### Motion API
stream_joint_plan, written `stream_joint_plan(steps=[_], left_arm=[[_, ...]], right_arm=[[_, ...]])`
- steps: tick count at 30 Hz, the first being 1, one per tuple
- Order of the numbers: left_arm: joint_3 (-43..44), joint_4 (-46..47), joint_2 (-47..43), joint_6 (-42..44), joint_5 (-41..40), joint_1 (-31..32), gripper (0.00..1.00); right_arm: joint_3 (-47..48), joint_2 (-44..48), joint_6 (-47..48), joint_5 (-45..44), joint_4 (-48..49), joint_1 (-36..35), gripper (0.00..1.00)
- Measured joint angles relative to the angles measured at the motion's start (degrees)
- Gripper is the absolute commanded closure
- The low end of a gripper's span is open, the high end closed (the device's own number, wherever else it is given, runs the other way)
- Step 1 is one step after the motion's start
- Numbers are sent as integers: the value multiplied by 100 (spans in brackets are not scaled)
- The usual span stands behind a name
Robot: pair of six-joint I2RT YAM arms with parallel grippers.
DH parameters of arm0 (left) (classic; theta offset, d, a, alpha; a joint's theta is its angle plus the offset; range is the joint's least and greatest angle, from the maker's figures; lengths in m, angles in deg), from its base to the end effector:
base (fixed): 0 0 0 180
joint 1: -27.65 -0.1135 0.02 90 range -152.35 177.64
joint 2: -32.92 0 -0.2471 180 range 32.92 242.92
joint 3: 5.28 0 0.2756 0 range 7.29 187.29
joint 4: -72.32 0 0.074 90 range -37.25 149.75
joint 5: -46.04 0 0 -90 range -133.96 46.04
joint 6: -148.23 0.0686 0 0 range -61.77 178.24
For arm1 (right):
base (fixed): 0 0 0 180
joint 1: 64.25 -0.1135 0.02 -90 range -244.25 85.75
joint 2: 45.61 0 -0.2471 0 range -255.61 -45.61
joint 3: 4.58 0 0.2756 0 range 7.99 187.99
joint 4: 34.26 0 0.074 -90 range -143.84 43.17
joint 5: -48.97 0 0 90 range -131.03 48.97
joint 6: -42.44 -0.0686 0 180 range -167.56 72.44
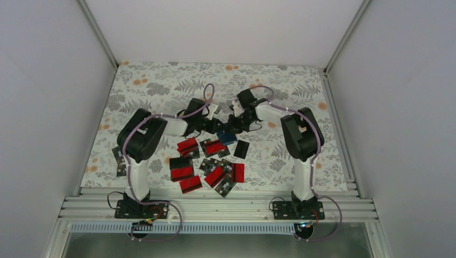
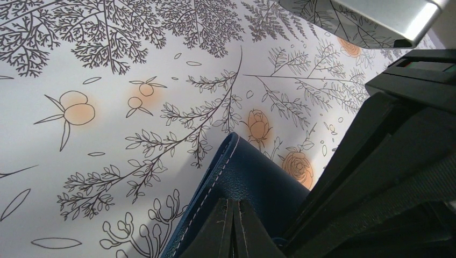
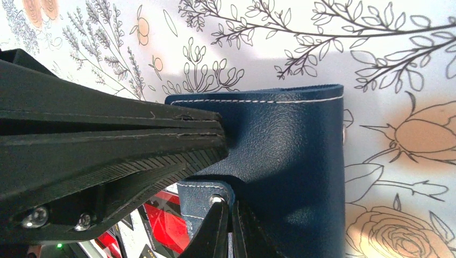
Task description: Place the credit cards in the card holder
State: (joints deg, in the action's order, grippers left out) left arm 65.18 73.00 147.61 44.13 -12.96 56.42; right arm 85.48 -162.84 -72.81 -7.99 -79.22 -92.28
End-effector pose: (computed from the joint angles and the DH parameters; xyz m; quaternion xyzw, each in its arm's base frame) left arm 0.3485 -0.2316 0.0543 0.2176 0.8648 -0.3675 0.2640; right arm 0.3519 0.2297 0.0822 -0.0671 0.9457 0.3178 0.0071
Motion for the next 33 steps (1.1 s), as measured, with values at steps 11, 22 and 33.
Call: stream_joint_plan(steps=[11, 22, 33], left_arm=[[-44, 79, -7, -2, -44, 20, 98], [-157, 282, -9, -4, -55, 22, 98], [-199, 380, -9, -4, -68, 22, 98]], right_arm=[[-2, -37, -13, -22, 4, -17, 96], [7, -170, -68, -55, 138, -122, 96], [59, -105, -70, -544, -57, -273, 96]])
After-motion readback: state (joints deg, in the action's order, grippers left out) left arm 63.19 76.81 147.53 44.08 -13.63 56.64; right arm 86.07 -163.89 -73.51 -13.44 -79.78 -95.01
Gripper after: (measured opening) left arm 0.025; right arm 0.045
